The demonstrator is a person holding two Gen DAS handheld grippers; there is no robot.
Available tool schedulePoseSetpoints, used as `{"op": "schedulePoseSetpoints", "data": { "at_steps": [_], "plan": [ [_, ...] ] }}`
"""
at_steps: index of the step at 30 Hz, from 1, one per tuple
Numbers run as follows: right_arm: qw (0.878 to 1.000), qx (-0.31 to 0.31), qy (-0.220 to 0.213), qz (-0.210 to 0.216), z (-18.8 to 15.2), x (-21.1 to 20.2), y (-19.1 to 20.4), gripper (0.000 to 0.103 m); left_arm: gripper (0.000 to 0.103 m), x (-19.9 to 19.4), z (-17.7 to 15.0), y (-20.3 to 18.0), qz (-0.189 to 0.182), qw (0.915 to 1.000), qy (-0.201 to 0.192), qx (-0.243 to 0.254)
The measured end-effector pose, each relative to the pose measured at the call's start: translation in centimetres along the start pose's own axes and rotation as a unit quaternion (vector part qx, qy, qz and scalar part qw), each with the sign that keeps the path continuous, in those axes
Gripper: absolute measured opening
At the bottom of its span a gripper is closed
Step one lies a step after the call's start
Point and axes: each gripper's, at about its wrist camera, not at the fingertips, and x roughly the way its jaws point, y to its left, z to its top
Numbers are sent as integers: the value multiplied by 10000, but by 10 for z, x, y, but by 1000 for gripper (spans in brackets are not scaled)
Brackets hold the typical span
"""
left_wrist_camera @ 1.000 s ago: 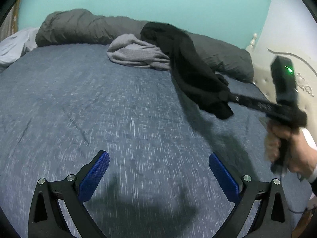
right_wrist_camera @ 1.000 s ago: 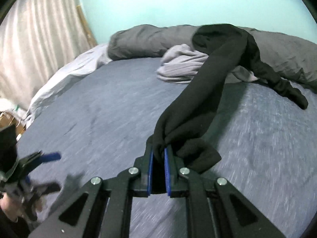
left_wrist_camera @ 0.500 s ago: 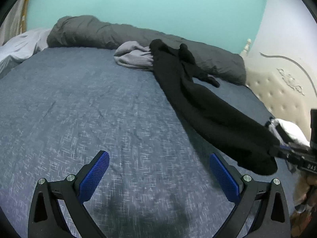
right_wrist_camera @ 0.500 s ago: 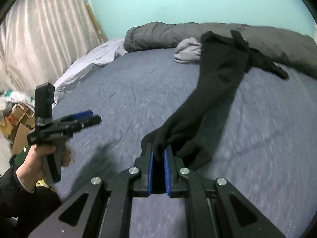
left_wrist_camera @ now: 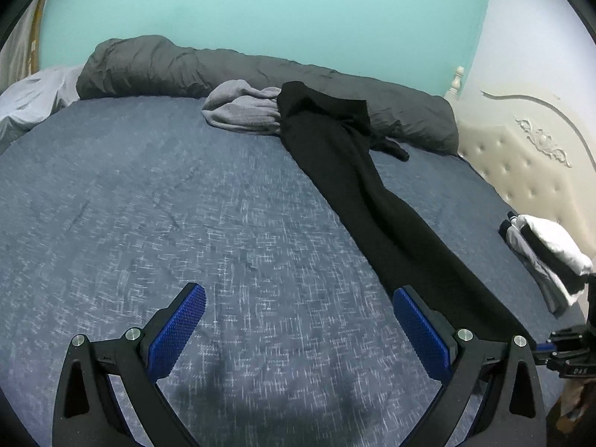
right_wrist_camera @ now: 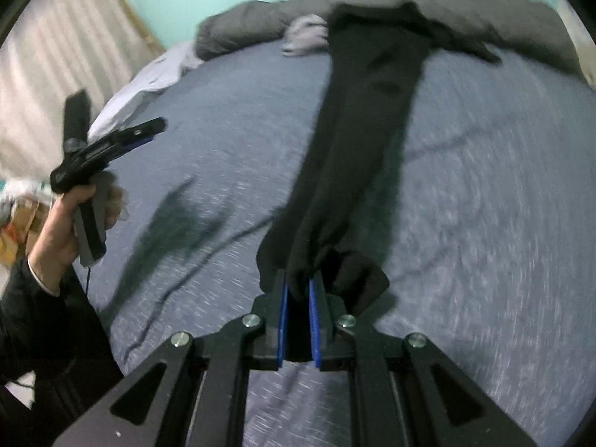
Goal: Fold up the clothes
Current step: 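Pull the black hoodie off the pile with the right tool, spreading it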
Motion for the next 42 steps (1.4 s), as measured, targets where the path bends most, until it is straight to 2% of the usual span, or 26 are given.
{"op": "schedulePoseSetpoints", "data": {
  "at_steps": [2, 7, 12, 13, 14, 15, 18, 20, 27, 33, 34, 36, 37, 38, 40, 42],
  "plan": [
    [9999, 114, -13, -38, 2, 1, -9, 16, 103, 11, -4, 1, -10, 10000, 60, 11],
    [9992, 5, -169, -353, 19, -10, -16, 18, 103, 36, -11, 1, -30, 9995, 269, 172],
    [9974, -102, -485, -523, 51, -23, -24, 20, 103, 42, -9, 3, 85, 9992, 223, 317],
    [9970, -79, -547, -541, 59, -23, -26, 29, 103, 43, -9, 5, 93, 9993, 203, 291],
    [9966, -41, -603, -552, 67, -22, -29, 44, 103, 44, -8, 7, 97, 9994, 199, 261],
    [9962, 20, -668, -565, 76, -18, -32, 50, 103, 45, -8, 8, 110, 9994, 200, 248],
    [9957, 239, -727, -522, 108, 4, -41, 53, 103, 47, -9, 10, 188, 9992, 195, 288],
    [9965, 257, -643, -475, 132, 29, -44, 60, 103, 48, -9, 11, 230, 9990, 202, 331],
    [9966, 138, -245, -776, 206, 115, -46, 61, 103, 52, -8, 16, 306, 9989, 201, 280],
    [9920, 85, -44, -1261, 237, 164, -51, 61, 103, 59, -11, 16, 334, 9986, 278, 317],
    [9910, 80, -27, -1333, 239, 170, -53, 61, 103, 58, -11, 16, 325, 9986, 268, 309],
    [9906, 67, 40, -1365, 240, 180, -57, 48, 103, 57, -11, 15, 312, 9988, 240, 299],
    [9907, 88, 84, -1358, 240, 184, -58, 31, 103, 57, -11, 15, 312, 9988, 242, 299],
    [9908, 108, 116, -1342, 238, 185, -60, 19, 103, 57, -12, 15, 312, 9988, 244, 299],
    [9911, 149, 180, -1312, 233, 188, -62, 7, 103, 57, -12, 14, 312, 9988, 249, 298],
    [9922, 209, 117, -1222, 227, 183, -63, 5, 103, 57, -12, 15, 315, 9988, 246, 289]
  ]
}}
